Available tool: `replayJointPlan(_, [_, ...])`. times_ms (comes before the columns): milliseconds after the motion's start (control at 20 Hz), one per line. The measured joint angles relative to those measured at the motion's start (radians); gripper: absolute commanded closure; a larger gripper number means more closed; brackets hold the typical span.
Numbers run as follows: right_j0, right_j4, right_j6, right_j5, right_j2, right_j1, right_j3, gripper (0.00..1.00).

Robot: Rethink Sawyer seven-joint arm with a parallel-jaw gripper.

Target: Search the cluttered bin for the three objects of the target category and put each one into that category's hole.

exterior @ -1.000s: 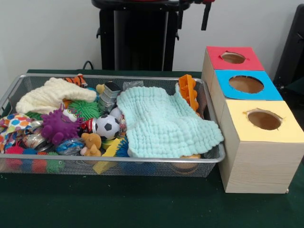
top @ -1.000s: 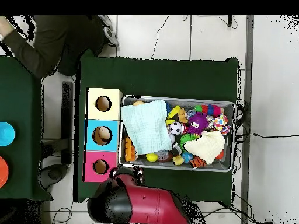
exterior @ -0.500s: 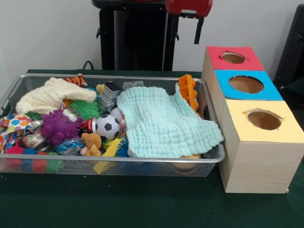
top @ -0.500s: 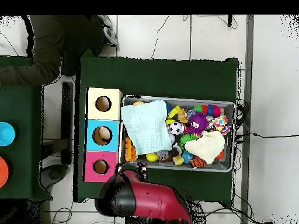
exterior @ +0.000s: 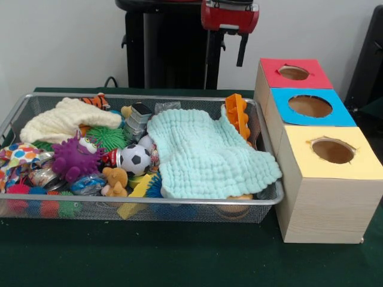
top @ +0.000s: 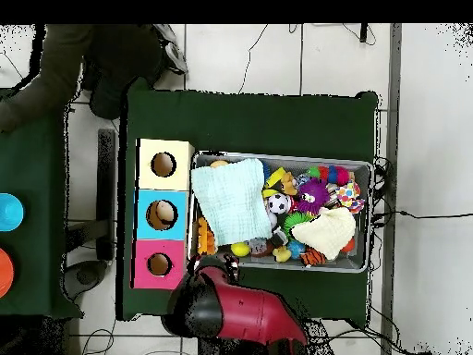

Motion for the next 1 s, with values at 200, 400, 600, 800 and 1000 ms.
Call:
replayJointPlan(200, [0.002, 0.0, 0.0, 0.0, -0.011, 0.014, 0.0, 0.0])
replayJointPlan(400, [0.009, 0.0, 0.0, 0.0, -0.029, 0.023, 0.0, 0.0])
replayJointPlan(600, [0.017, 0.0, 0.0, 0.0, -0.043, 0.024, 0.0, 0.0])
replayJointPlan(800, [0.031, -0.012, 0.0, 0.0, -0.057, 0.024, -0.001, 0.0])
replayJointPlan(1000, [0.036, -0.033, 0.0, 0.0, -0.066, 0.024, -0.008, 0.0])
